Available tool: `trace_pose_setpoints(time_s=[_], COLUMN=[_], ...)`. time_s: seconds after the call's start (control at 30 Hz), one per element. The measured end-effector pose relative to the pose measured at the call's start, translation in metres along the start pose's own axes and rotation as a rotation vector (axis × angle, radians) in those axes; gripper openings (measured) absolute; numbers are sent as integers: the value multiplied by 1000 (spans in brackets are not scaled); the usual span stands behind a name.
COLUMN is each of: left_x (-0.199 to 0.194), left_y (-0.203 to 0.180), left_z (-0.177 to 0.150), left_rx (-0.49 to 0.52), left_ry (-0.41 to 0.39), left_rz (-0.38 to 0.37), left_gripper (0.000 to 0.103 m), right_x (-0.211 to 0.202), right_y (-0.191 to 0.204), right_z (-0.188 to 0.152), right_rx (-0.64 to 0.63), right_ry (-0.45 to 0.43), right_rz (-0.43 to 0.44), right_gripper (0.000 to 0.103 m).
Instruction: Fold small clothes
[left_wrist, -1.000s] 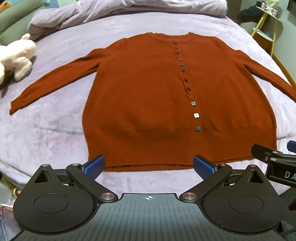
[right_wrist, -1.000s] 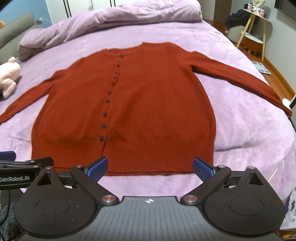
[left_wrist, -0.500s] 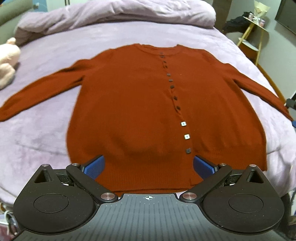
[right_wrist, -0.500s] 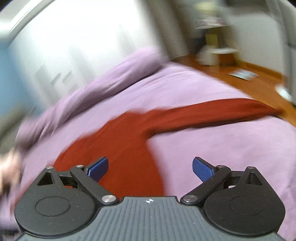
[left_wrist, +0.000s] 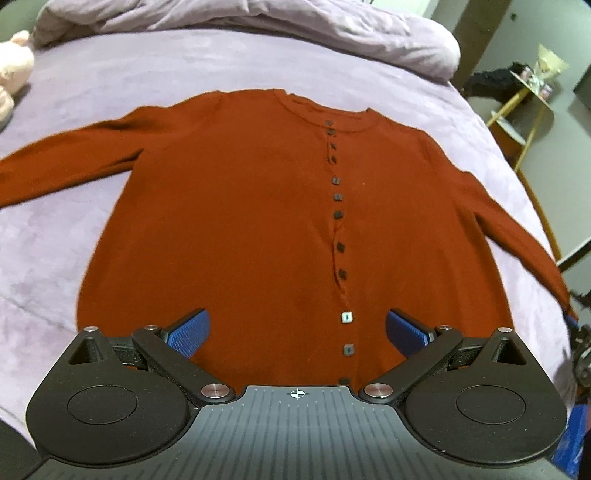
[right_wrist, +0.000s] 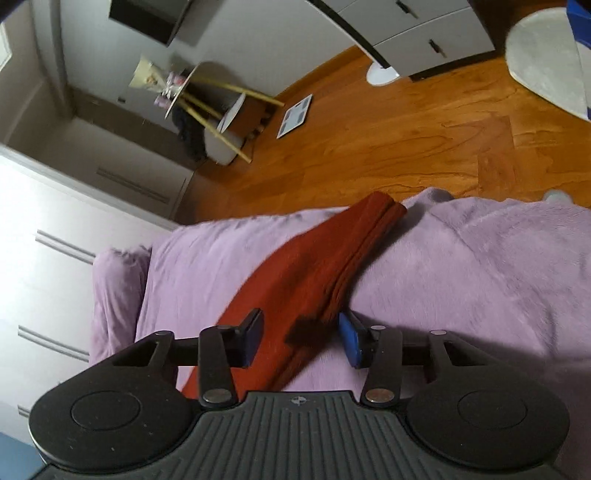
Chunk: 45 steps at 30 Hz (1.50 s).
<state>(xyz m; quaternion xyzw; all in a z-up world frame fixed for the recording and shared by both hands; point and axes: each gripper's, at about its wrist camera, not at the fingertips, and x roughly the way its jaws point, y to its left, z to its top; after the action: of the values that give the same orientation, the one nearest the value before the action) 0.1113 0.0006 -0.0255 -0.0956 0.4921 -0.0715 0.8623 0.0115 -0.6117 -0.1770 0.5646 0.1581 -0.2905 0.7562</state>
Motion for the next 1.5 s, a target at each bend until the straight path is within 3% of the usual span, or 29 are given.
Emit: trace_pose_setpoints(time_s=[0.03, 0.1, 0.2, 0.27, 0.33, 0.4, 0.53, 0.6, 0.73, 0.87, 0.93, 1.1, 1.17, 1.23, 1.27, 1.3, 1.37, 1.43, 1.5], left_x=[3, 7, 12, 14, 14, 15, 22, 38, 73, 107, 124, 157, 165, 171, 173, 174, 176, 171, 155], left_y=[1, 3, 8, 11, 12, 11, 7, 9, 25, 45, 52, 51, 46, 38, 35, 32, 29, 27, 23], left_z=[2, 5, 12, 19, 31, 44, 70, 81, 96, 104, 105, 104, 104, 106, 108, 110, 115, 122, 132], left_rx=[-6, -10, 0, -1, -10, -15, -24, -55, -114, -219, -269, -341, -332, -292, -270, -253, -240, -230, -175], left_ry=[3, 10, 28, 29, 16, -11, -82, -59, -2, 51, 92, 183, 208, 210, 211, 212, 220, 200, 126], left_rz=[-1, 1, -20, -43, -87, -142, -255, -294, -305, -340, -373, -431, -434, -422, -417, -406, -400, -413, -396], left_gripper=[103, 103, 103, 101, 98, 98, 98, 98, 97, 95, 88, 72, 71, 62, 51, 34, 18, 16, 14], right_x=[4, 7, 8, -3, -14, -29, -53, -51, -29, -15, -8, -6, -6, -2, -2, -1, -3, -5, -7], right_y=[0, 1, 15, 44, 86, 134, 205, 214, 195, 160, 146, 123, 122, 122, 125, 125, 123, 123, 123], right_z=[0, 1, 5, 0, -23, -63, -175, -218, -265, -260, -252, -246, -249, -250, -249, -250, -250, -249, -249], right_rx=[-11, -36, -88, -222, -388, -551, -847, -910, -916, -873, -849, -752, -738, -743, -746, -750, -757, -772, -792], right_ry=[-3, -17, -27, -66, -88, -41, 159, 274, 416, 452, 460, 484, 485, 485, 485, 485, 482, 477, 473], right_rz=[-10, -42, -98, -126, -22, 158, 545, 604, 485, 365, 313, 290, 296, 299, 298, 296, 294, 291, 286], right_gripper=[32, 7, 7, 6, 6, 6, 7, 19, 21, 21, 21, 21, 21, 21, 21, 21, 21, 21, 21])
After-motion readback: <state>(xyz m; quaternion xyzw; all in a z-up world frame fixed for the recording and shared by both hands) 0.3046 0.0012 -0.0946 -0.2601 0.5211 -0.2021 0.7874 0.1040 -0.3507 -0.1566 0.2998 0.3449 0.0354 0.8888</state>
